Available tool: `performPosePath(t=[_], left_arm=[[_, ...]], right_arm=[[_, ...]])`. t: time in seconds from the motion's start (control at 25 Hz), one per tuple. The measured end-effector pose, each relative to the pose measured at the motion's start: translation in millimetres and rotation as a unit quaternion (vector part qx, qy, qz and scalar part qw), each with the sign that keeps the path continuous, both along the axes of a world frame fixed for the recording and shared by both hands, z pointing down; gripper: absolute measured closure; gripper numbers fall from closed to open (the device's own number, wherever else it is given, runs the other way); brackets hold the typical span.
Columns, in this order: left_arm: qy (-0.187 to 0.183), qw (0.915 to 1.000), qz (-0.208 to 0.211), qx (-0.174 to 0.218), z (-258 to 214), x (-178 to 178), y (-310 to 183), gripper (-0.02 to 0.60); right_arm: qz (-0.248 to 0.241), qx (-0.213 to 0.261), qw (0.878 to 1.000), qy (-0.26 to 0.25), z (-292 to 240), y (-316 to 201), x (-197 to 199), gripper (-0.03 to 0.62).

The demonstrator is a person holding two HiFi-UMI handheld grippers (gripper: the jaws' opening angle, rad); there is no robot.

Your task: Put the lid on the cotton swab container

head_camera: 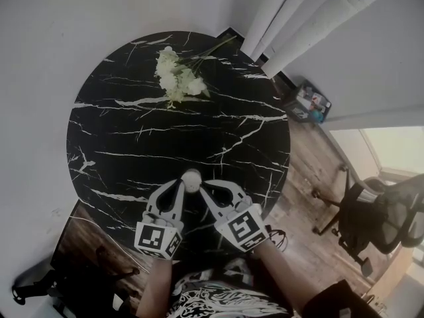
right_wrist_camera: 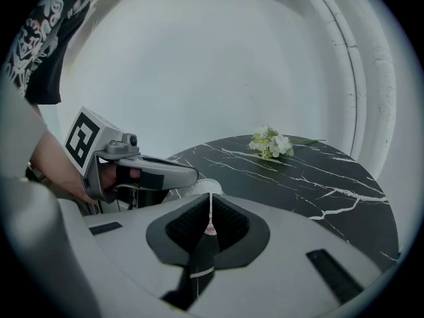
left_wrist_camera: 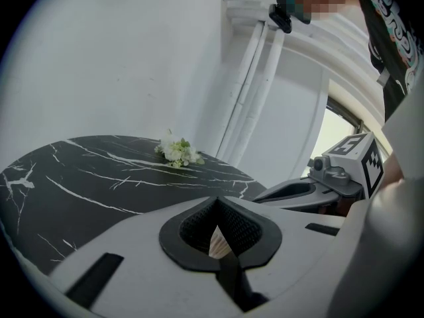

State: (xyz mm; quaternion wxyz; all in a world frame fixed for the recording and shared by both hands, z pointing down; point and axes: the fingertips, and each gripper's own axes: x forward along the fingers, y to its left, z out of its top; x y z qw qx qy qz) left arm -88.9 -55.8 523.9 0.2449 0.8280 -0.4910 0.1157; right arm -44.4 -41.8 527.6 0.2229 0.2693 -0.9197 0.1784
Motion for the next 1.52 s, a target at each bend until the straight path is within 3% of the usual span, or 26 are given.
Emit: performPosePath(t=[0.32, 0.88, 1.52], left_arm=[[-0.010, 0.9999, 0.003, -0.004, -2.0, 0.5, 0.2, 0.568], [-0.036, 0.9988, -0.001, 0.033, -34.4, -9.7, 2.2, 0.566], [-0.050, 0.9931, 0.019, 0.104, -101.9, 3.8, 20.9, 0.568]], right_arm=[[-0.001, 0.022, 1.000, 0.007, -5.2, -0.7, 1.7, 0.574], [0.026, 0.043, 0.999, -0.004, -34.4, 5.3, 4.6, 0.576], [0.109, 0.098, 0.989, -0.023, -98.4, 21.0, 33.5, 0.576]])
